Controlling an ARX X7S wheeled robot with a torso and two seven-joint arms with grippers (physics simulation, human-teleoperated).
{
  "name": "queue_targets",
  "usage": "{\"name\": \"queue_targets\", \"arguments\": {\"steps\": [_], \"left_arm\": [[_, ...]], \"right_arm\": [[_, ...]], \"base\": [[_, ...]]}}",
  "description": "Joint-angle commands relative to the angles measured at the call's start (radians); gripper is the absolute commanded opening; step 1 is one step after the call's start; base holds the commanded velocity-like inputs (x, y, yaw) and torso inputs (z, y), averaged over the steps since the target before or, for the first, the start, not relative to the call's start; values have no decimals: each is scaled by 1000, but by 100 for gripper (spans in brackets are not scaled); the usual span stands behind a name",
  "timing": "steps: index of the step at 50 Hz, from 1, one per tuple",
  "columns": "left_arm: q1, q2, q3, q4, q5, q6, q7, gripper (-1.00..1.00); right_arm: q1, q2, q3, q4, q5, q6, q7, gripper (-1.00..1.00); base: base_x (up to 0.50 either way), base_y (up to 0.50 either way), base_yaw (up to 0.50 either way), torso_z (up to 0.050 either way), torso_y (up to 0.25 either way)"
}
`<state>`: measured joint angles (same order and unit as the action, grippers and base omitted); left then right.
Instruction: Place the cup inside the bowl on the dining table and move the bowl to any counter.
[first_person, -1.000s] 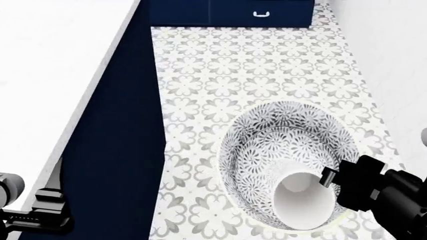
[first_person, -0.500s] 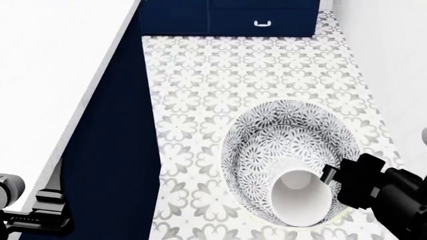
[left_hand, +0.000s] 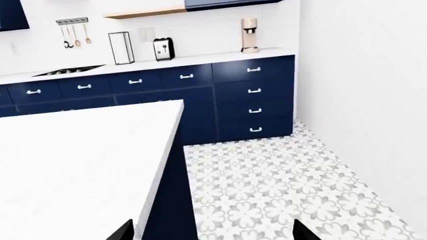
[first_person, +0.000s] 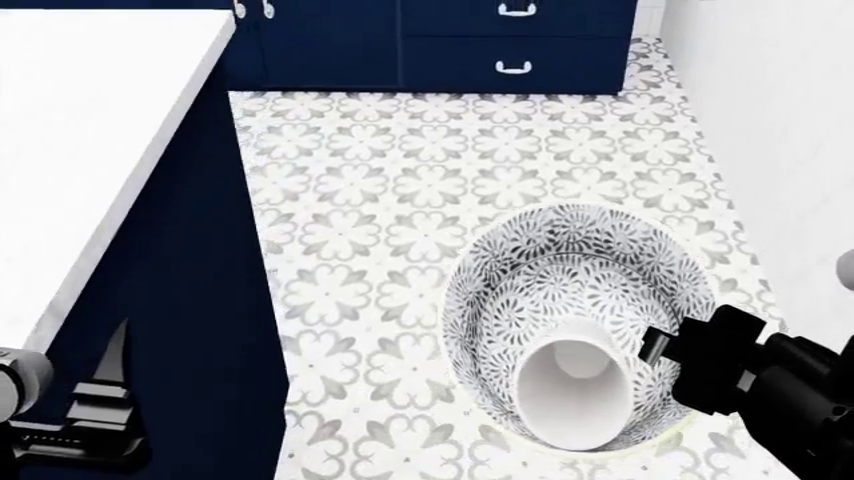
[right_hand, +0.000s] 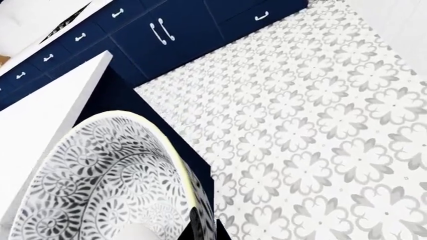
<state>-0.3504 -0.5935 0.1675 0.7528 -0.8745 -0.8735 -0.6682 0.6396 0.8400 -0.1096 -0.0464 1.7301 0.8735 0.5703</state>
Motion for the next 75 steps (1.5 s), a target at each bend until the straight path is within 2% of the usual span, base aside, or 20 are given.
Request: {"name": "queue_targets", "arguments": {"steps": [1, 50, 75], "left_arm": [[-6, 7, 13, -9, 8, 4, -3, 100], [14, -10, 6, -9, -1, 26, -6, 100], [24, -16, 5, -9, -4, 39, -5, 100]], "right_arm": [[11, -2, 8, 2, 1, -9, -14, -100], [0, -5, 4, 8, -2, -23, -33, -100], [8, -13, -2, 14, 2, -26, -38, -100]], "base": [[502, -254, 0, 0, 0], [502, -239, 0, 0, 3], [500, -1, 0, 0, 2]]}}
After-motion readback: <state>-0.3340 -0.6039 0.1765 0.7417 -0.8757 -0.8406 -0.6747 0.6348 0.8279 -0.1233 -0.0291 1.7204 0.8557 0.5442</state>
